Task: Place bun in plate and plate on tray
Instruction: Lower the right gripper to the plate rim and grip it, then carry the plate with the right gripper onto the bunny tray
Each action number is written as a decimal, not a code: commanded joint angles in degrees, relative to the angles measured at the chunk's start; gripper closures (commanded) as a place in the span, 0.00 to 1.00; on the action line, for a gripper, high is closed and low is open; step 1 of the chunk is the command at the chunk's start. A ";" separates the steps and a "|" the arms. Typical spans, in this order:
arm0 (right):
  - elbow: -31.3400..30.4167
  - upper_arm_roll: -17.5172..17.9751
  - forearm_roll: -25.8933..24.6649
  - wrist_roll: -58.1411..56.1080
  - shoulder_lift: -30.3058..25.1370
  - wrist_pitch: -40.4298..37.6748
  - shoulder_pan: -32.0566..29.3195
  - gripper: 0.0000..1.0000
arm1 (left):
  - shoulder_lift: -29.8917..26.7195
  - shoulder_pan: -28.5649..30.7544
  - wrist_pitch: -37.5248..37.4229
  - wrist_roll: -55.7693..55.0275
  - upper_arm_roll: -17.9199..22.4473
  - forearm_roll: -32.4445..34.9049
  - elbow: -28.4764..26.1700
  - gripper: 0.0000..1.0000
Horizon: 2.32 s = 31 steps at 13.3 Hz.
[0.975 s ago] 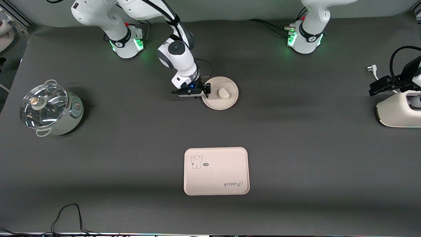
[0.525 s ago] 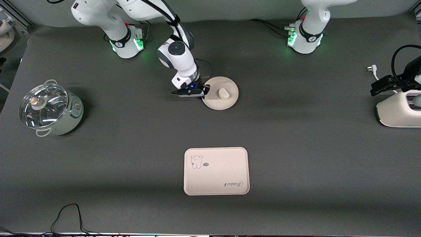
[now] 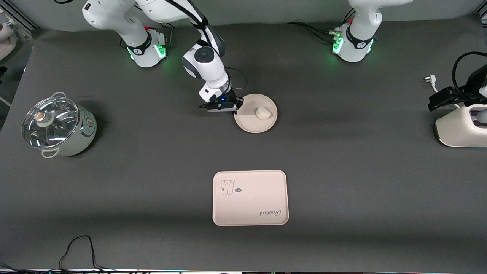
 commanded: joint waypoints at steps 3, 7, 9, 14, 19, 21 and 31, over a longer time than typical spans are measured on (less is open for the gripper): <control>0.40 -0.53 0.27 -1.06 -10.40 -10.38 -0.95 1.00 | -0.55 -0.48 -1.17 -1.01 -0.49 -0.47 0.34 0.00; 2.86 -0.62 0.35 -1.77 -15.96 -17.61 -3.32 1.00 | -0.47 -0.48 -1.17 -1.10 -0.50 -0.39 0.34 0.00; 3.74 -0.71 0.35 -2.12 -14.66 -16.82 -4.29 1.00 | -0.47 -0.57 -1.26 -1.10 -0.58 -0.47 0.25 0.00; 19.00 -0.53 0.44 -6.42 -2.72 -16.91 -13.60 1.00 | -0.38 -0.48 -1.17 -1.10 -0.76 -0.38 0.33 0.00; 45.96 -0.44 4.73 -6.52 14.24 -24.36 -19.58 1.00 | -0.29 -0.48 -1.17 -1.10 -0.76 -0.38 0.34 0.00; 54.24 -0.53 5.01 -6.52 19.26 -26.92 -20.64 1.00 | -0.29 -0.48 -1.17 -1.19 -0.76 -0.38 0.25 0.00; 61.23 -0.53 4.57 -6.52 32.55 -22.71 -21.26 1.00 | -0.11 -0.66 -1.00 -1.19 -1.20 -0.38 0.25 0.00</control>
